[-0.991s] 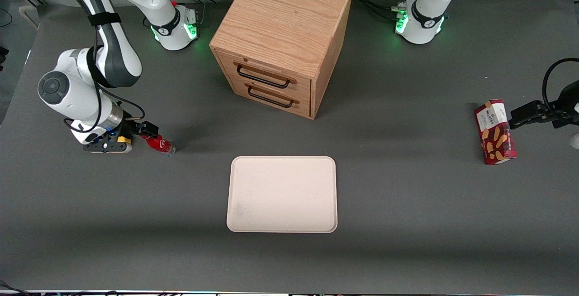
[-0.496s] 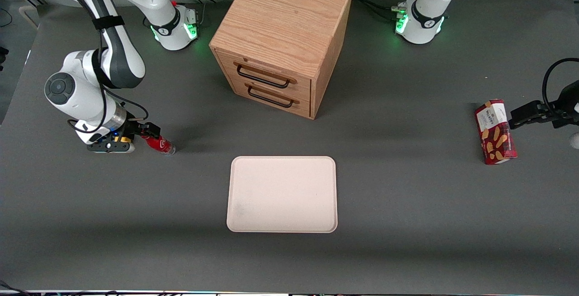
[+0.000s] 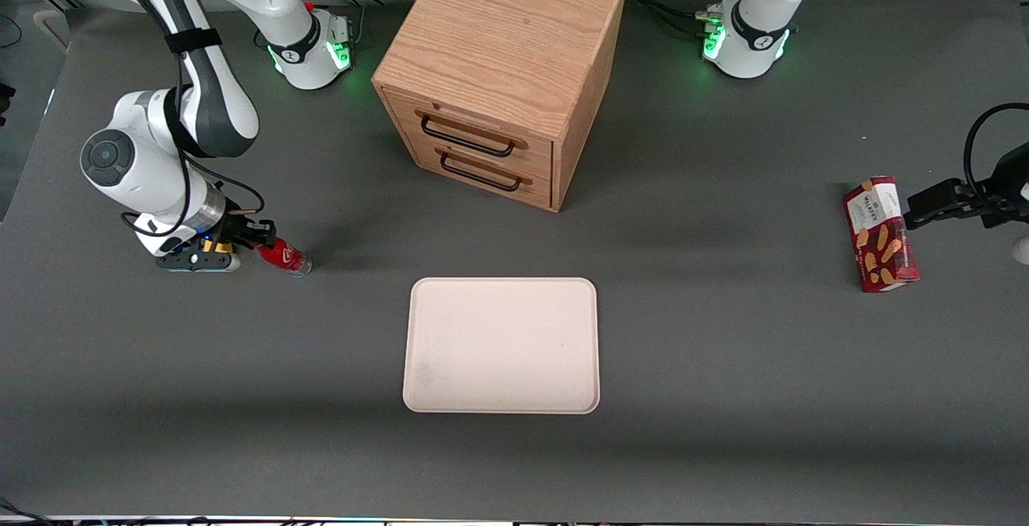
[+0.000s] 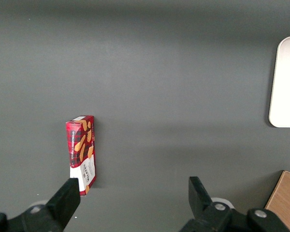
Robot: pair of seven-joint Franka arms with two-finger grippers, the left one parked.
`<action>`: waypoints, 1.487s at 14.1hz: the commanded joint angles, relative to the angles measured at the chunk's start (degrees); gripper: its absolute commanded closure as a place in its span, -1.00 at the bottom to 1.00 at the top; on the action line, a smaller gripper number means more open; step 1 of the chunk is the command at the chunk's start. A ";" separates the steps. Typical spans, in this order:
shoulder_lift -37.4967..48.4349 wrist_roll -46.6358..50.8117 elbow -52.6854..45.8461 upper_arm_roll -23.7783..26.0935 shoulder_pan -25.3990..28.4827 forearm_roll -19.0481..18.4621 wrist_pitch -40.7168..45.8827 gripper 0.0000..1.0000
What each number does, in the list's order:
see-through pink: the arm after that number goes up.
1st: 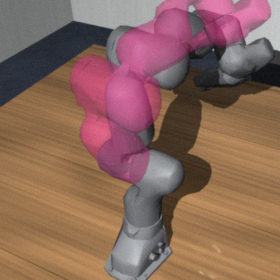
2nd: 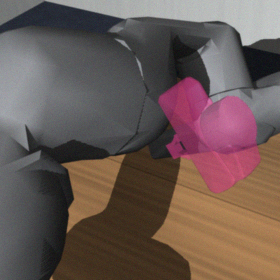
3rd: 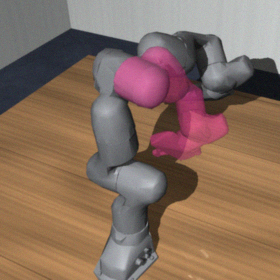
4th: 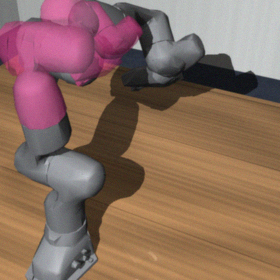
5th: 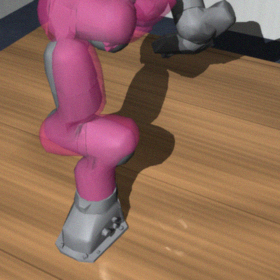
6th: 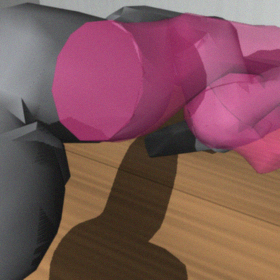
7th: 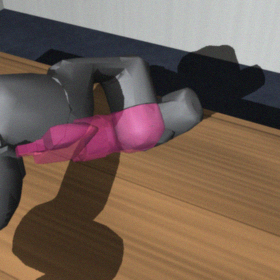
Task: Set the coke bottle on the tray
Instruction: 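Lower the open right gripper around the bottle's neck and close it, then lift the red bottle with the right gripper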
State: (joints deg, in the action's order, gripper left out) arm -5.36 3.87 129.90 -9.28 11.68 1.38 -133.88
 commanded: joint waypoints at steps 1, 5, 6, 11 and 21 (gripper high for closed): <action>0.26 0.70 0.27 -0.13 0.19 0.29 -0.77 1.00; 1.14 0.62 -5.41 0.14 0.28 0.20 3.60 1.00; 1.23 0.62 -9.79 1.10 0.28 0.20 9.37 1.00; -0.35 1.41 -32.13 4.70 0.28 0.11 29.18 1.00; -29.16 13.34 -80.40 20.59 0.98 -9.37 47.42 1.00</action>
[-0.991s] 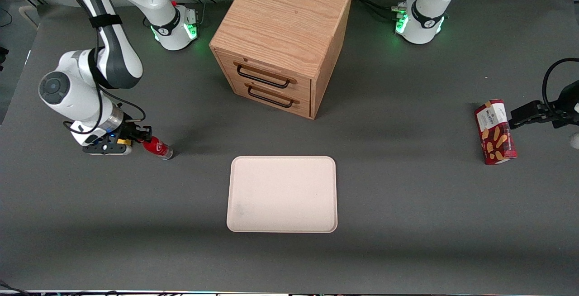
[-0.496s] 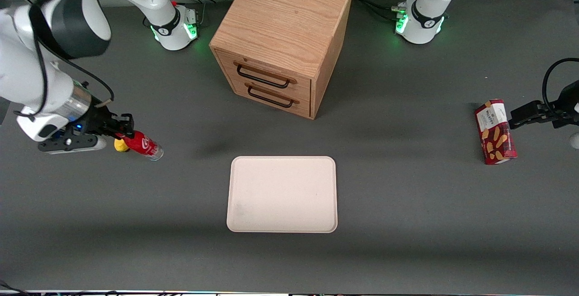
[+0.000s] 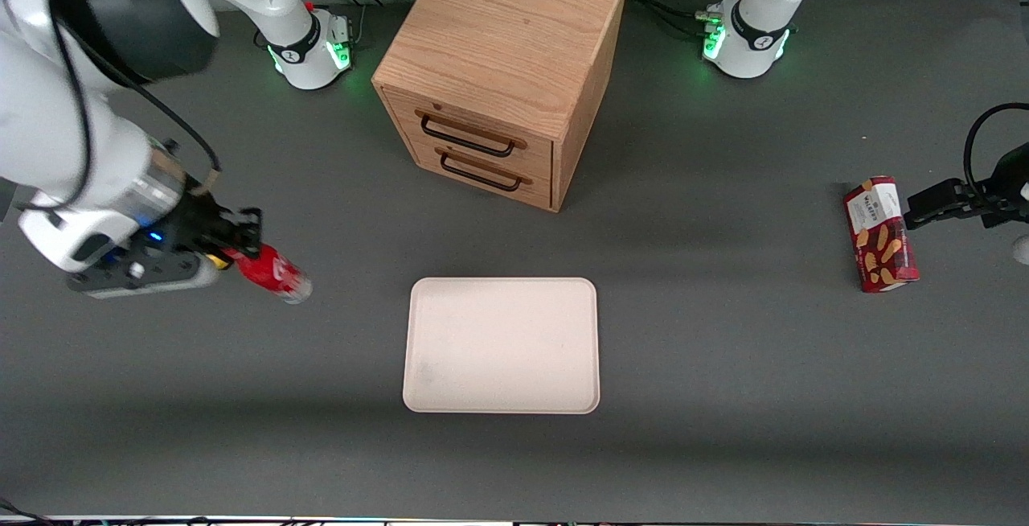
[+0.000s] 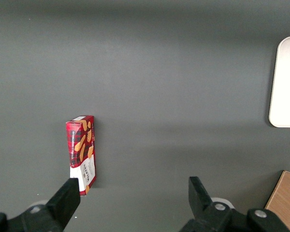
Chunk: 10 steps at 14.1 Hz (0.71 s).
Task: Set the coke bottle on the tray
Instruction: 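Lift the red bottle with the right gripper, then carry the bottle over the white tray's edge with the right gripper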
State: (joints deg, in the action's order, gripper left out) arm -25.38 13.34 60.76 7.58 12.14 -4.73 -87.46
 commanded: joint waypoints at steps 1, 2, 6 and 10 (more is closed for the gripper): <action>-10.81 5.54 -11.37 5.41 0.60 -4.57 -1.89 1.00; -13.09 6.43 -11.37 6.90 0.69 -5.72 -5.23 1.00; -19.43 9.68 -11.28 8.32 3.06 -8.45 -14.38 1.00; -25.40 9.51 -11.19 8.50 3.85 -9.33 -20.98 1.00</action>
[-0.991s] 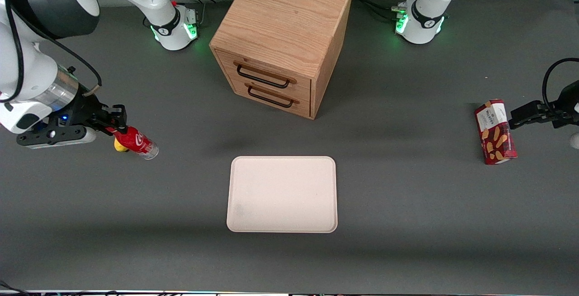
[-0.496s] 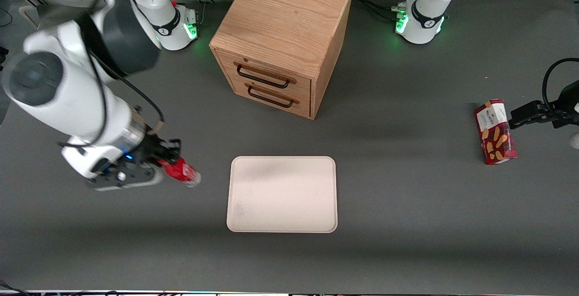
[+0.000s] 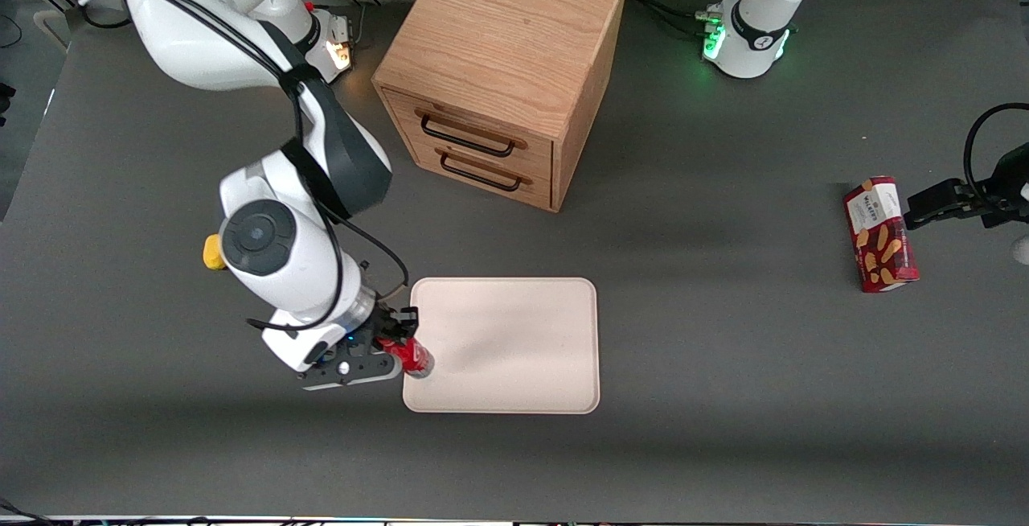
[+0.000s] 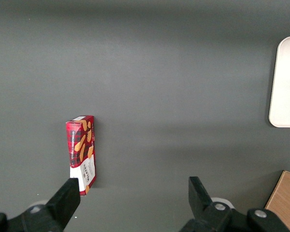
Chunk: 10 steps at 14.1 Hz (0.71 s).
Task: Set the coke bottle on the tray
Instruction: 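Carry the bottle over the white tray's edge with the right gripper, then lower the bottle onto the tray and open the right gripper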
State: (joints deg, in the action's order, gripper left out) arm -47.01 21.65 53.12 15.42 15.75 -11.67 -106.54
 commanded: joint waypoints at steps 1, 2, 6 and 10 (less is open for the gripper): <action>-5.19 1.37 -3.55 0.75 0.24 -3.08 -3.23 1.00; -6.42 1.55 -3.38 0.75 0.77 -3.70 -4.37 1.00; -8.19 1.99 -2.59 0.75 0.86 -4.06 -5.35 1.00; -8.10 2.16 -1.97 0.66 0.77 -4.32 -5.26 0.95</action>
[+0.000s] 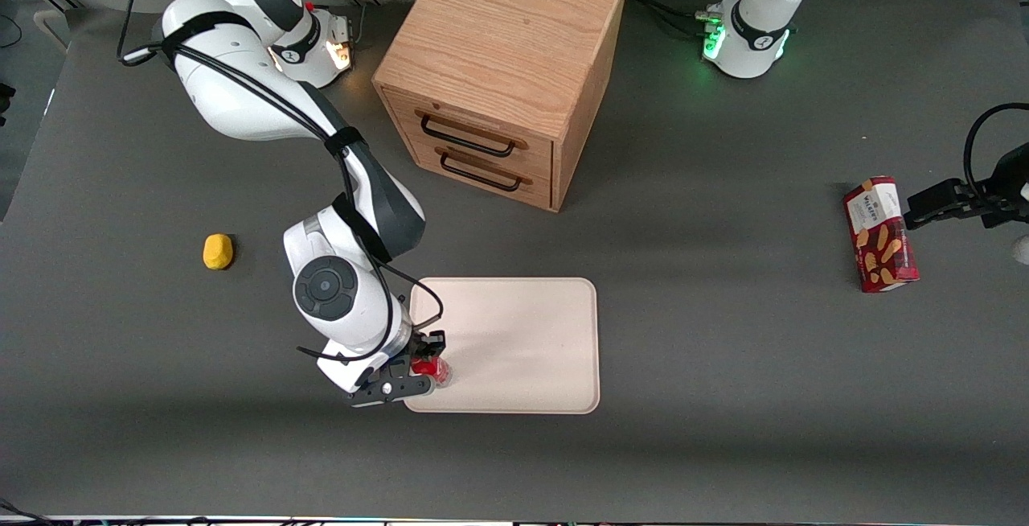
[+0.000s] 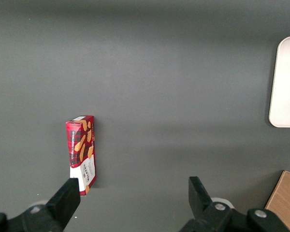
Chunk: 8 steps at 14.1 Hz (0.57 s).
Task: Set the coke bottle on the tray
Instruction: 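Lower the bottle onto the tray and open the right gripper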
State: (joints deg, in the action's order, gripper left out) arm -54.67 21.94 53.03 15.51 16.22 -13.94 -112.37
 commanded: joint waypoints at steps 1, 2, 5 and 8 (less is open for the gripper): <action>-0.44 2.75 -1.79 0.57 0.31 -2.05 0.49 0.33; -0.44 2.85 -1.70 0.57 0.22 -2.05 0.49 0.26; -0.35 2.94 -0.64 0.57 0.04 -2.14 -0.04 -1.00; -0.35 2.94 -0.64 0.57 0.04 -2.40 -0.48 -1.00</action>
State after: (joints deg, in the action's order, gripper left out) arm -54.68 22.94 53.07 15.51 16.21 -14.27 -112.41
